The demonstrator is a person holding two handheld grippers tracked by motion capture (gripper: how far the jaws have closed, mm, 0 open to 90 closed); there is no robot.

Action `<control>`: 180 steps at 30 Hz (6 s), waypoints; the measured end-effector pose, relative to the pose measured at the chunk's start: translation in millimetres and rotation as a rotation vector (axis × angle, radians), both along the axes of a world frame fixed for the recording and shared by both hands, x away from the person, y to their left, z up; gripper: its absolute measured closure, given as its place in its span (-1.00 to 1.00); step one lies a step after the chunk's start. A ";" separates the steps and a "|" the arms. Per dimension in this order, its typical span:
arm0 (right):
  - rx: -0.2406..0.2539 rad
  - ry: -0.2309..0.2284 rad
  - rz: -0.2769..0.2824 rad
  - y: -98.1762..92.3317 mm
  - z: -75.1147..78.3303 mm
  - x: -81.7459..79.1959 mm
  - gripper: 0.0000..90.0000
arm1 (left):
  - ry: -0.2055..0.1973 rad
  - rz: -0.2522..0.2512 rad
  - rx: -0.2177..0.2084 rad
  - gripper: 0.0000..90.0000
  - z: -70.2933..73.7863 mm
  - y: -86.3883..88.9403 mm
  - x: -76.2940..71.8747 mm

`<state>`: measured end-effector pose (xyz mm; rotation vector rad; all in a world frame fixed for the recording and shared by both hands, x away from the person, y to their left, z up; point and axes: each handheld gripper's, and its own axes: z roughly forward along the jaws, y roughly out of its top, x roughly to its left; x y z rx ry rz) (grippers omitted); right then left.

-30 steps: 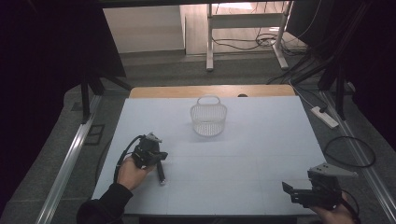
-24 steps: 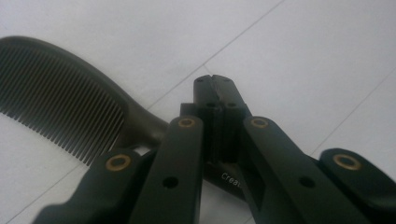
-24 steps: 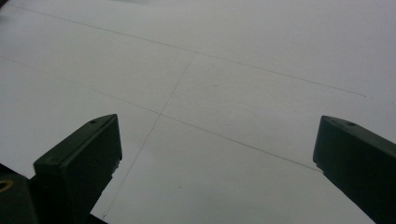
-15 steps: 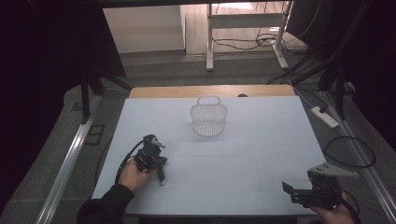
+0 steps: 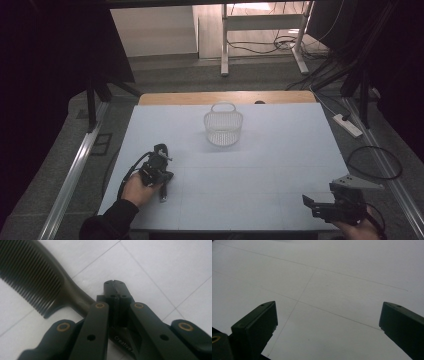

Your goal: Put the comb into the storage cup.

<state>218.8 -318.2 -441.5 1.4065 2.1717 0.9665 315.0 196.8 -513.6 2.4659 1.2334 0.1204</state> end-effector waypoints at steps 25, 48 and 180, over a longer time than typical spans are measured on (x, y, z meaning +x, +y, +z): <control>0.004 0.003 -0.005 -0.1 -0.2 0.5 -0.94 | 0.054 0.065 0.045 0.98 2.0 44.5 -7.7; 0.003 0.009 -0.004 0.1 -0.4 1.4 -0.94 | -0.015 0.155 -0.044 0.98 25.8 65.8 -24.7; -0.005 -0.031 0.012 2.0 1.4 -2.3 -0.94 | -0.168 0.183 -0.154 0.62 33.9 86.7 -35.2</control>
